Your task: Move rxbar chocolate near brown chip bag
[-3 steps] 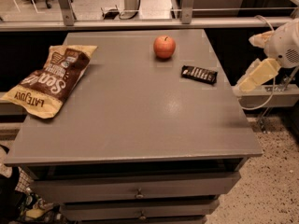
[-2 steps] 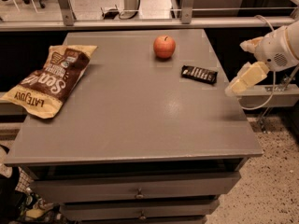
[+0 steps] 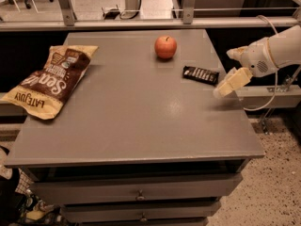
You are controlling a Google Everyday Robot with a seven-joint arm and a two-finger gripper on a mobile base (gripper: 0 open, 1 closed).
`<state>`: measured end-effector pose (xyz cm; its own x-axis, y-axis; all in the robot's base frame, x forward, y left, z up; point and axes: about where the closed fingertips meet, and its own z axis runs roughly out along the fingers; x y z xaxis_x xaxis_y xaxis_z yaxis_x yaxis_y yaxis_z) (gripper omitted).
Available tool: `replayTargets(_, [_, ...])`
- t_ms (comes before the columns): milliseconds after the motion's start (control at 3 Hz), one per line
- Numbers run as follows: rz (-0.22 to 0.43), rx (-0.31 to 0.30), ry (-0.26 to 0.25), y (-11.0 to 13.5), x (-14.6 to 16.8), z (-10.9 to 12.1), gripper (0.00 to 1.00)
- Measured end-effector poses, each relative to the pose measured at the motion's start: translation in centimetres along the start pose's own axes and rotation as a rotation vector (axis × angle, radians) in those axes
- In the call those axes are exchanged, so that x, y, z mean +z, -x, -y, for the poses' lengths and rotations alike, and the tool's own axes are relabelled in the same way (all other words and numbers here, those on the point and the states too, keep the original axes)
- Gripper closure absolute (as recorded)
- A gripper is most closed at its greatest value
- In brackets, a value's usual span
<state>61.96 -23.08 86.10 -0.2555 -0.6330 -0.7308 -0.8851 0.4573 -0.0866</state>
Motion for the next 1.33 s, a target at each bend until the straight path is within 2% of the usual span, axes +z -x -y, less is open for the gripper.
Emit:
replayTargets(333, [0.032, 0.008, 0.039, 0.1, 2.9, 0.3, 0.0])
replayTargets(667, [0.044, 0.013, 0.059, 0.0, 4.3, 0.5, 0.0])
replayTargets(1000, [0.048, 0.018, 0.079, -0.5, 5.6, 0.5, 0.14])
replayTargets(1333, [0.049, 0.025, 0.09, -0.8, 6.5, 0.4, 0.37])
